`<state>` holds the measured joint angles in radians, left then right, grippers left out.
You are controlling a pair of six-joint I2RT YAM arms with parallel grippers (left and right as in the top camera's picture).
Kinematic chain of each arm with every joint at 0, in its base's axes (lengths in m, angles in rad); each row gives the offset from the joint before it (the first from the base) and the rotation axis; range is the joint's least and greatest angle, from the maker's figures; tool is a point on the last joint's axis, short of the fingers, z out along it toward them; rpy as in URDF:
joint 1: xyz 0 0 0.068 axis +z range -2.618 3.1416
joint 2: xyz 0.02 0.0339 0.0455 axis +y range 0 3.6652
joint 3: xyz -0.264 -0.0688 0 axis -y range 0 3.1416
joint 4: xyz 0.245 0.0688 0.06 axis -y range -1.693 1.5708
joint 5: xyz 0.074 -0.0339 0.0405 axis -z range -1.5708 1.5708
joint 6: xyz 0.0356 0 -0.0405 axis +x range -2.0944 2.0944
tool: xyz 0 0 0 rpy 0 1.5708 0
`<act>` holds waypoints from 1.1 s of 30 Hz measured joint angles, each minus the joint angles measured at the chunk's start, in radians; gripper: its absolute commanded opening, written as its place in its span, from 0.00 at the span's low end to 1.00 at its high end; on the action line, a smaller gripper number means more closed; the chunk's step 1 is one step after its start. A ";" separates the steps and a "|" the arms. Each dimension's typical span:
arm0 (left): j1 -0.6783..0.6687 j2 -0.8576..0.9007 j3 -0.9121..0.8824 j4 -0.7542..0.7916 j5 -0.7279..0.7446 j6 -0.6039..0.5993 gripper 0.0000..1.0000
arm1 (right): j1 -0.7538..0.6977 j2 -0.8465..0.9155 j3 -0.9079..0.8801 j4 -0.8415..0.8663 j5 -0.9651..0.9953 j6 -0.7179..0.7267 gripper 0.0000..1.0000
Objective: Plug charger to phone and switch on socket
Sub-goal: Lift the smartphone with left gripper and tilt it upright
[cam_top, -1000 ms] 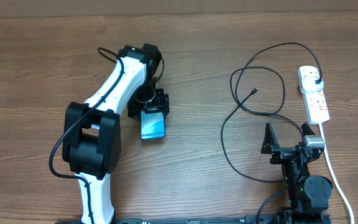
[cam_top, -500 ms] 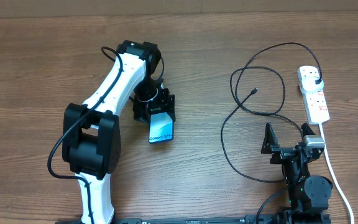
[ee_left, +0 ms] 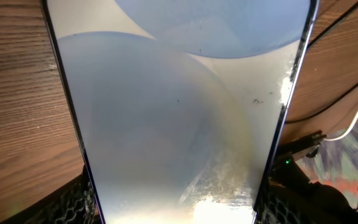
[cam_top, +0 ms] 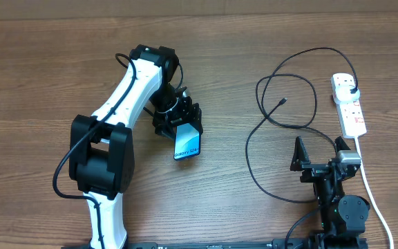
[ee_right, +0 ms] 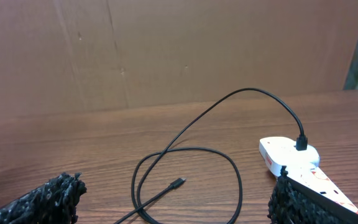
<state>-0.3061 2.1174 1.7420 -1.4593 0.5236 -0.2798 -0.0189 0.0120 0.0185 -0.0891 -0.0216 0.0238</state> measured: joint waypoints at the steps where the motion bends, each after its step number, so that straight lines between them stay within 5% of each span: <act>1: 0.000 0.000 0.000 0.000 0.004 0.000 0.76 | 0.000 0.000 0.000 0.000 0.000 0.000 1.00; 33: 0.000 0.000 0.000 -0.027 0.229 0.000 0.77 | 0.000 0.000 0.000 0.000 0.000 -0.002 1.00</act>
<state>-0.3058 2.1174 1.7420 -1.4864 0.7521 -0.2802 -0.0193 0.0120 0.0185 -0.0891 -0.0216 0.0223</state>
